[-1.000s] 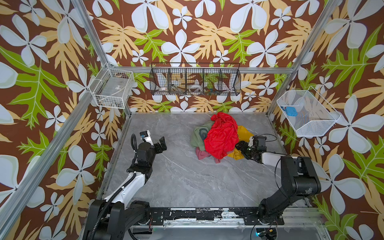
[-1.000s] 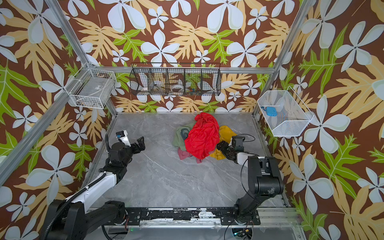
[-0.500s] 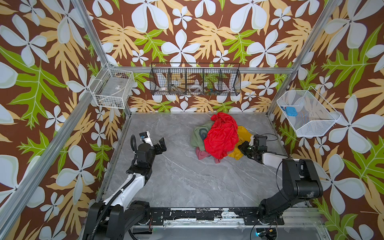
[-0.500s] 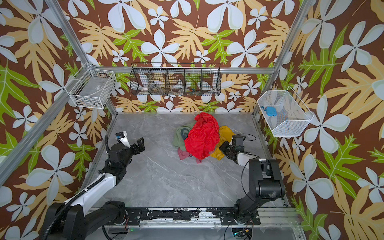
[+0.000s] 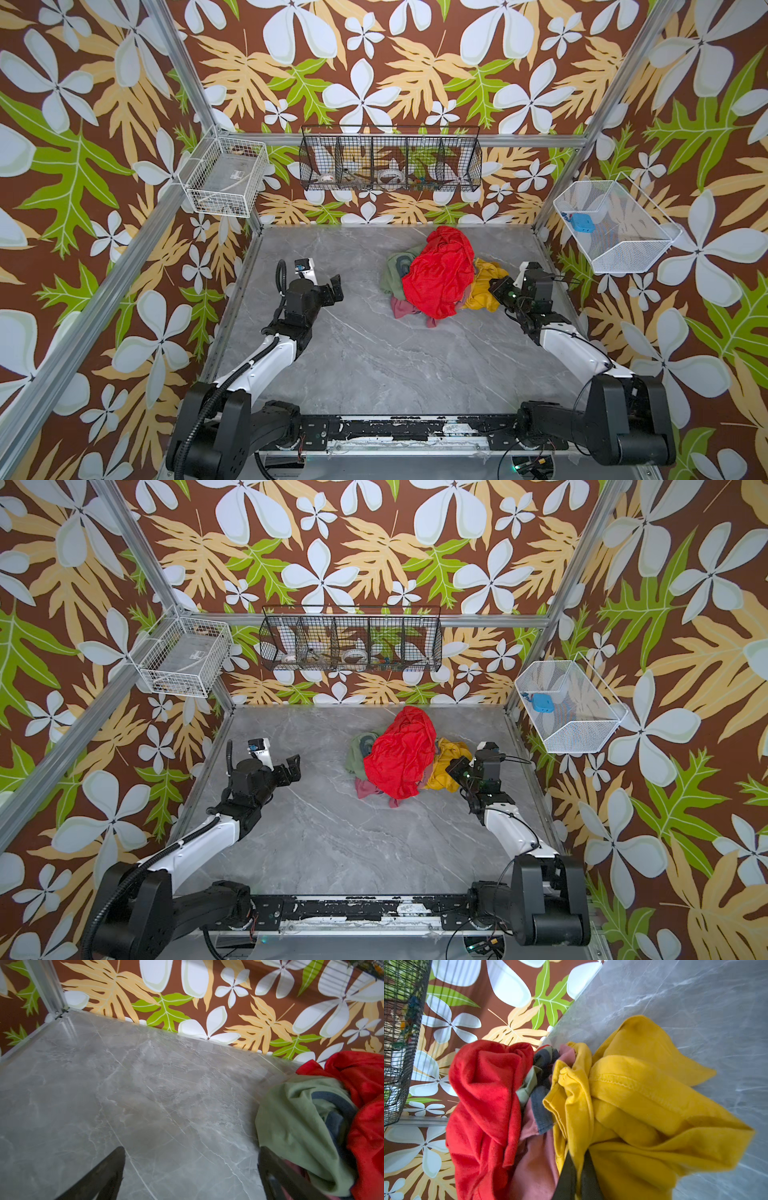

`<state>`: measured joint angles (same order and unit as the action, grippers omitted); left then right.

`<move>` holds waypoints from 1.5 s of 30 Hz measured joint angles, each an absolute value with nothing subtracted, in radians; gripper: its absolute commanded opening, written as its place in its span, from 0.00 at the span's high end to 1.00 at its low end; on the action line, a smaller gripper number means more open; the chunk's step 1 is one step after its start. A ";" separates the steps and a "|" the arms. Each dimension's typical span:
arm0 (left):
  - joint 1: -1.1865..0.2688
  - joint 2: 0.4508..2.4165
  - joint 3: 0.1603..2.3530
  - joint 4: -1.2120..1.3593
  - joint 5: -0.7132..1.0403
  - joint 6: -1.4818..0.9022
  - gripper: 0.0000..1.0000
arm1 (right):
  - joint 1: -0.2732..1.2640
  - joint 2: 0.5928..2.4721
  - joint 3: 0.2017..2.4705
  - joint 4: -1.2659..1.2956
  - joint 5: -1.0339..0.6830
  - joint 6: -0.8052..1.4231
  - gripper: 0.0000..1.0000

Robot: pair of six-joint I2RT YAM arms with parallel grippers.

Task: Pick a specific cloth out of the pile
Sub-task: 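Grasp the yellow shirt with the right gripper while the left gripper reaches toward the pile, then lift the yellow shirt with the right gripper while the left gripper holds the red cloth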

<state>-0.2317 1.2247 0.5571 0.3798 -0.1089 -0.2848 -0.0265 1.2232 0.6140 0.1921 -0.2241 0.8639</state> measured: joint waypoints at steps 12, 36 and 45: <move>-0.391 1.416 0.721 0.377 -0.100 -0.258 0.02 | -0.026 1.096 0.616 0.103 -0.100 0.861 1.00; -0.670 1.867 1.121 0.255 -0.117 -0.269 0.01 | 0.028 0.989 0.852 -0.017 -0.072 0.829 1.00; -0.699 1.996 1.295 0.124 -0.165 -0.282 0.01 | 0.028 0.976 0.924 -0.053 -0.073 0.841 1.00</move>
<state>-0.6987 1.9957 1.2949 0.1238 -0.1650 -0.2825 0.0277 0.9764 0.9237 -0.0532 -0.0731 0.8410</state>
